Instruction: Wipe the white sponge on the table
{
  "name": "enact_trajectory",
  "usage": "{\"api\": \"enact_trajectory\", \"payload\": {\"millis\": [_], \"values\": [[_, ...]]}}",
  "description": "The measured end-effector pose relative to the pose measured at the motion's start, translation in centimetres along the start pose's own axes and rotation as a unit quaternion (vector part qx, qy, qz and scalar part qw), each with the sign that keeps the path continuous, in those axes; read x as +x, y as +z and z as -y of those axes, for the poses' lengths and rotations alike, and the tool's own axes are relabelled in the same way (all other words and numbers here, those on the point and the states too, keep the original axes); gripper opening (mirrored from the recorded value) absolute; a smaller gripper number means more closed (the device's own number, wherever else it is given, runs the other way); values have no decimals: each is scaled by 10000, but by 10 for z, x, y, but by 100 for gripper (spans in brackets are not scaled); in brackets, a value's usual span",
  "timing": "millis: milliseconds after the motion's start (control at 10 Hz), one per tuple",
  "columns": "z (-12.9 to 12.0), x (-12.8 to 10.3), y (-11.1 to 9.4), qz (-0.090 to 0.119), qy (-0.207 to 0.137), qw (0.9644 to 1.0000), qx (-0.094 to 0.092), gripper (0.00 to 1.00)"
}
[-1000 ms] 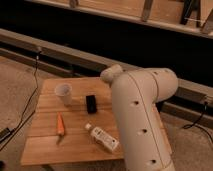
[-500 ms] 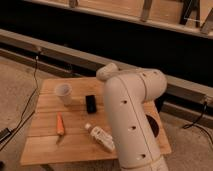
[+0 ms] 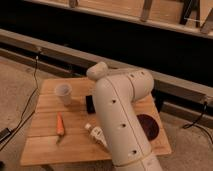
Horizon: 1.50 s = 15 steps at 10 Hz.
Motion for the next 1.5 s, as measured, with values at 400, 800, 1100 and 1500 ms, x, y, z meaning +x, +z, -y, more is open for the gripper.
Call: {"api": "enact_trajectory", "payload": {"millis": [400, 800, 1100, 1500], "values": [[-39, 8, -7, 31, -523, 9985, -178, 0], [-76, 44, -3, -92, -1036, 9936, -444, 0], [-81, 69, 4, -272, -1256, 9908, -427, 0], [-60, 101, 8, -597, -1251, 9901, -227, 0]]}}
